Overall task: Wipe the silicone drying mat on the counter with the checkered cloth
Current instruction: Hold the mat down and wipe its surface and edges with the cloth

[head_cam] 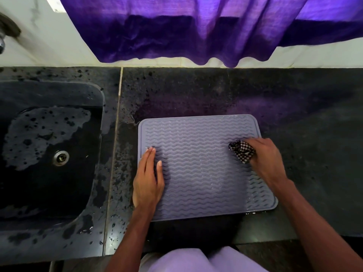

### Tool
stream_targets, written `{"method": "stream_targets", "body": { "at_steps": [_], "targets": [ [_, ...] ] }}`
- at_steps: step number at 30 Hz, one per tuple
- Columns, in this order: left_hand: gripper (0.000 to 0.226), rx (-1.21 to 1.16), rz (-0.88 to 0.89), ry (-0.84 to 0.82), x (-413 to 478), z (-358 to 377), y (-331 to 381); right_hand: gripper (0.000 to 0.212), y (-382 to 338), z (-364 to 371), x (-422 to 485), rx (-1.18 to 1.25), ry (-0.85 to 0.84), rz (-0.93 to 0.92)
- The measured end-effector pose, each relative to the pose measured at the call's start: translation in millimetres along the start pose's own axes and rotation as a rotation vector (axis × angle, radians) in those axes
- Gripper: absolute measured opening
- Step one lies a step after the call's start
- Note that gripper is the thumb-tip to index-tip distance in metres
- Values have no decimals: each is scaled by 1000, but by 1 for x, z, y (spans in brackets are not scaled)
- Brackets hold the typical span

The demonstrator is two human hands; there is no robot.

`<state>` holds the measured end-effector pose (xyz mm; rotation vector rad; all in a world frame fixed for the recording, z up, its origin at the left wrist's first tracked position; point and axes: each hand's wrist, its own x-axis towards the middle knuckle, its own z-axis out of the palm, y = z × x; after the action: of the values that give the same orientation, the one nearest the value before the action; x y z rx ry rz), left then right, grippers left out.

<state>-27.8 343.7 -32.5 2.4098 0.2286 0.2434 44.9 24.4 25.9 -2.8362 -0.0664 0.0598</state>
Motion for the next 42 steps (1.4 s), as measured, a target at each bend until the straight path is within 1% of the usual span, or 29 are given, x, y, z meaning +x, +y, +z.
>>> {"method": "stream_targets", "body": {
  "at_steps": [4,8,12,17,19,21,23,25,26,28,30,33,35,37,40,42],
  "targets": [
    [55,-59,18,-4,0,-2,1,47,-15,18,-8,64,78,-28],
    [67,-206,23,5,-2,-5,-1,48,-55,32,-16,115,69,-96],
    [68,-261,49,32,-1,-5,-3,45,-112,46,-21,143,17,-209],
    [74,-267,75,57,0,-6,-2,49,-178,63,-22,159,-112,-326],
    [76,-278,77,73,-1,-7,-1,43,-195,63,-17,201,-161,-332],
    [76,-289,74,99,0,-7,-2,36,-203,59,-10,307,-200,-301],
    [79,-277,63,118,0,-7,-2,29,-207,56,-4,351,-169,-290],
    [84,-268,48,116,0,-7,-2,26,-209,53,1,304,-87,-324],
    [86,-275,34,107,-1,-6,-2,28,-209,53,4,248,-74,-347],
    [89,-277,-1,65,-1,-6,-1,35,-201,55,12,97,-105,-375],
    [86,-190,-19,16,-1,-5,-2,46,-183,57,20,8,-139,-357],
    [77,-5,-32,-17,0,-3,-2,61,-152,56,24,2,-125,-302],
    [74,76,-31,-32,1,-2,-2,60,-132,51,26,-10,-108,-257],
    [72,122,-31,-40,1,0,-2,55,-111,44,29,-42,-91,-215],
    [70,140,-43,-41,3,1,-3,46,-76,27,28,-92,-80,-157],
    [68,149,-34,-36,3,1,-4,44,-52,16,27,-106,-72,-101]
  ]
}}
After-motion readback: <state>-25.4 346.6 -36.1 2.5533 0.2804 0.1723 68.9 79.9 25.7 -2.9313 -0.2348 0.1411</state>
